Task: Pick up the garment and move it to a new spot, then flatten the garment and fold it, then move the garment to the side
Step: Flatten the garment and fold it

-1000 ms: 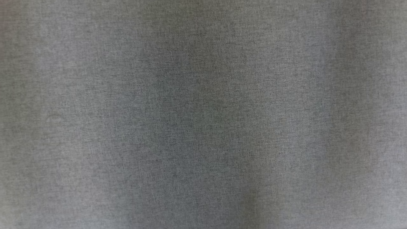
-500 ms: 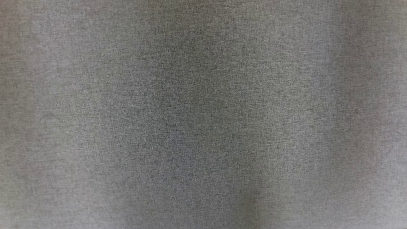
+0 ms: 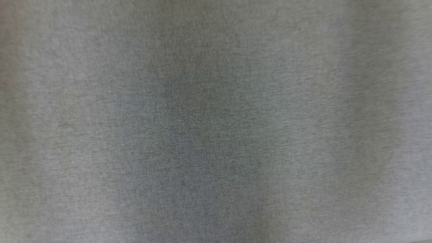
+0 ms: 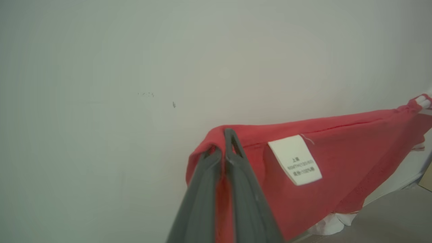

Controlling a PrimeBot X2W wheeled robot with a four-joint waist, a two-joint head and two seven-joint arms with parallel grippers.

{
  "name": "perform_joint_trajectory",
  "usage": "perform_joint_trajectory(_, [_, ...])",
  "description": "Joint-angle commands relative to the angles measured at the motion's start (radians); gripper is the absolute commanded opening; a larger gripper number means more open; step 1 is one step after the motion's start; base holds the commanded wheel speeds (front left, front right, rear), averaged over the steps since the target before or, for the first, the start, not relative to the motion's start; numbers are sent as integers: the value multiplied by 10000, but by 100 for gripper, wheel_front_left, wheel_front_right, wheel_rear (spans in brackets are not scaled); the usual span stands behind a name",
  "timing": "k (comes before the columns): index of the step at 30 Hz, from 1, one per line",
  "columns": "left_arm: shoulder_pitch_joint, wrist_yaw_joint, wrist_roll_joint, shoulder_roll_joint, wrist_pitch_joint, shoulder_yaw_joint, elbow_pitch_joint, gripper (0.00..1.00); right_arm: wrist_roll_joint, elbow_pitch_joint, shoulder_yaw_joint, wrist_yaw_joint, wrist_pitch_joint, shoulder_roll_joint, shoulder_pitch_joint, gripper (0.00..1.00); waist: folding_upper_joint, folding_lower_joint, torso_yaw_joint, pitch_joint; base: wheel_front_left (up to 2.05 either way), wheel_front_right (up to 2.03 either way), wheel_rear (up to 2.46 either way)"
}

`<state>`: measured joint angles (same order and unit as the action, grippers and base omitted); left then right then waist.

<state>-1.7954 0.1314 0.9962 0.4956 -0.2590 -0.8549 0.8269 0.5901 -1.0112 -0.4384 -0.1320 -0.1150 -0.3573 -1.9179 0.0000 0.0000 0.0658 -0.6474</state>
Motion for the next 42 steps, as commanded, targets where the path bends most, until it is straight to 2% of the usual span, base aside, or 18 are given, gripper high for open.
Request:
perform_joint_trajectory(1, [578,-27,30,238,-53,150,-275,0,369,392,-19,27,-149,-170,588,0,0,0,86,585,0,0,0])
perform_joint_trajectory(4, [1438,-101,-43,398,-62,671,-891,0,800,996,-106,27,-231,-396,1559,0,0,0,64,844,0,0,0])
perform_joint_trajectory(8, [3747,-650,-463,652,-50,1867,-2448,0,1493,2369,-124,27,-413,-766,3768,0,0,0,83,1449,0,0,0])
perform_joint_trajectory(9, [5079,-980,-577,604,-52,2518,-3328,0,1722,3110,-7,27,-451,-1013,4878,0,0,0,49,1731,0,0,0])
perform_joint_trajectory(11, [5714,-1129,-690,604,-52,2775,-3767,0,1847,3465,102,27,-449,-1130,5436,0,0,0,34,1843,0,0,0])
perform_joint_trajectory(16, [8935,-1889,-1363,362,-54,4098,-5743,0,1925,5168,862,27,-544,-1432,8570,0,0,0,-60,2407,0,0,0])
perform_joint_trajectory(20, [11145,-2158,-1843,57,-54,4832,-6822,0,1818,6405,2078,27,-539,-1131,11217,0,0,0,-142,2747,0,0,0])
perform_joint_trajectory(21, [12024,-2146,-2065,-105,-55,5119,-7147,0,1577,7004,2649,27,-422,-891,12519,0,0,0,-192,2874,0,0,0])
perform_joint_trajectory(22, [12513,-2145,-2201,-212,-55,5179,-7288,0,1459,7321,2924,27,-325,-710,13184,0,0,0,-205,2950,0,0,0])
perform_joint_trajectory(29, [15080,-2024,-2855,-993,-55,5752,-7862,0,393,9385,4551,27,776,690,16848,0,0,0,-252,3388,0,0,0])
perform_joint_trajectory(34, [16451,-1845,-3315,-1706,-56,5957,-7784,0,-212,10291,5328,27,1410,1485,18676,0,0,0,-305,3732,0,0,0])
perform_joint_trajectory(42, [18146,-1344,-3875,-2532,-57,6682,-7417,0,-872,11281,6059,27,2168,2218,20678,0,0,0,-384,4264,0,0,0])
